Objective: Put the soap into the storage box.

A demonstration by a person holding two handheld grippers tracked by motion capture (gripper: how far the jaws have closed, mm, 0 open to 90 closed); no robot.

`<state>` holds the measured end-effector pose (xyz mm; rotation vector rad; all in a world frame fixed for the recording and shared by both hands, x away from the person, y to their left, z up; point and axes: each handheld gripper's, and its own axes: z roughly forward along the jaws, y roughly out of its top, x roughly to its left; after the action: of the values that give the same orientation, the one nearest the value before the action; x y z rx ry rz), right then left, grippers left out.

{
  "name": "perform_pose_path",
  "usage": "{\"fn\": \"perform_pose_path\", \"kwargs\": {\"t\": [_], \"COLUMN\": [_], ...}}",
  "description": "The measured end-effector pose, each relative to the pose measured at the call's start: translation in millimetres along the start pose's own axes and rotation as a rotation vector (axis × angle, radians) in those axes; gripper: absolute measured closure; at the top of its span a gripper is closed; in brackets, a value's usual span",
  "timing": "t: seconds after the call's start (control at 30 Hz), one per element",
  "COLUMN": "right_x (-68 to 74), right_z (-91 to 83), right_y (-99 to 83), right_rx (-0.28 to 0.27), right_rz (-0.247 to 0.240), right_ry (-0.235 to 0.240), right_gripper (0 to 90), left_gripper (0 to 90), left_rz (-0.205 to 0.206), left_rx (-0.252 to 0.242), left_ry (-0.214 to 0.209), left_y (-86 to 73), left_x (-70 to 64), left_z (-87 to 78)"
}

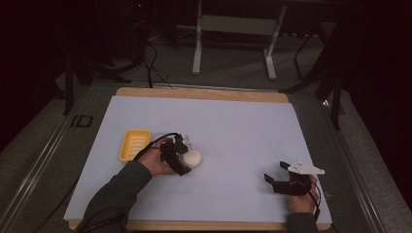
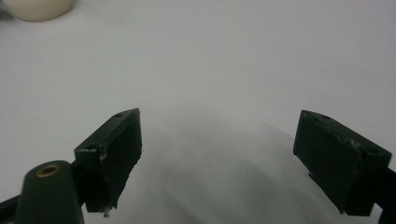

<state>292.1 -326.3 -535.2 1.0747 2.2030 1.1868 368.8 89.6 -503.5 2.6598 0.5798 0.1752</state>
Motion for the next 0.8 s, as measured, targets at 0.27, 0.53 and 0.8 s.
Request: {"fn": "perform_pose_path", "kwargs": {"t": [0.27,0.53,0.8], "right_x": [0.0,0.0,-0.1], "right_z": [0.0,0.1,0.1], "right_y": [0.0,0.0,0.1], "right_rx": [0.001,0.0,0.002], "right_rz": [-0.002,-0.001,-0.002], "right_ry": [0.0,0.001,0.001], "right_gripper": [15.4,15.4,15.4], "left_gripper": [15.5,15.3,15.1], "left_rz": [0.005,0.001,0.004], "left_rx": [0.021,0.041,0.059], "left_ry": [-0.012,-0.019,-0.024], "left_y": [5.6,10.4,15.2], "left_x": [1.0,3.5,4.6], "left_z": [4.1,9.3,13.0]}}
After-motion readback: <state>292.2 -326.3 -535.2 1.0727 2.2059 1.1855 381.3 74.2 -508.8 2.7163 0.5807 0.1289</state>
